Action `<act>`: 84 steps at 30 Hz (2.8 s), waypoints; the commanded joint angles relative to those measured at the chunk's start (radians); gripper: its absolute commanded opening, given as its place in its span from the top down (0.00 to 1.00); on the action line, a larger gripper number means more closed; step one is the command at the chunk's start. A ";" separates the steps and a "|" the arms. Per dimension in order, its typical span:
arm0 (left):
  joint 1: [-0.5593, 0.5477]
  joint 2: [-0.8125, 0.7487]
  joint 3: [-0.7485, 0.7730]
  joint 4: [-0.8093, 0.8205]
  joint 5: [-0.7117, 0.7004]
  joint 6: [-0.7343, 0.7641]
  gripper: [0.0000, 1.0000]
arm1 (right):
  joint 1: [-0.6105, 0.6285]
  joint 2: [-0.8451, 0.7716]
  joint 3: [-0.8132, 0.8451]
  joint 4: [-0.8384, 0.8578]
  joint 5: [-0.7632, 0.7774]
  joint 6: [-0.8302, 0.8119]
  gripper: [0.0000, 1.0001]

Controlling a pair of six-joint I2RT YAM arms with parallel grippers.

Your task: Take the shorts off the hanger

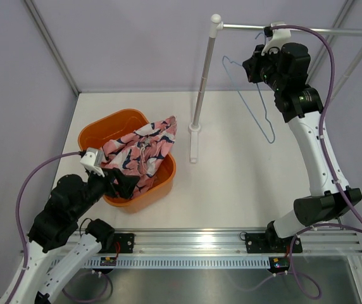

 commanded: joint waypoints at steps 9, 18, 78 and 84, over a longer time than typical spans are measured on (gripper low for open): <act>-0.023 -0.016 -0.006 0.060 0.038 0.007 0.01 | -0.017 0.056 0.106 0.139 0.078 0.018 1.00; -0.059 -0.016 -0.005 0.054 0.012 0.001 0.01 | -0.046 0.207 0.299 0.074 0.064 0.045 1.00; -0.089 -0.003 -0.006 0.050 -0.021 -0.006 0.01 | -0.056 -0.460 -0.253 -0.098 0.156 0.386 0.10; -0.089 0.013 0.000 0.053 -0.015 0.004 0.01 | -0.049 -0.646 -0.458 -0.190 -0.146 0.403 0.01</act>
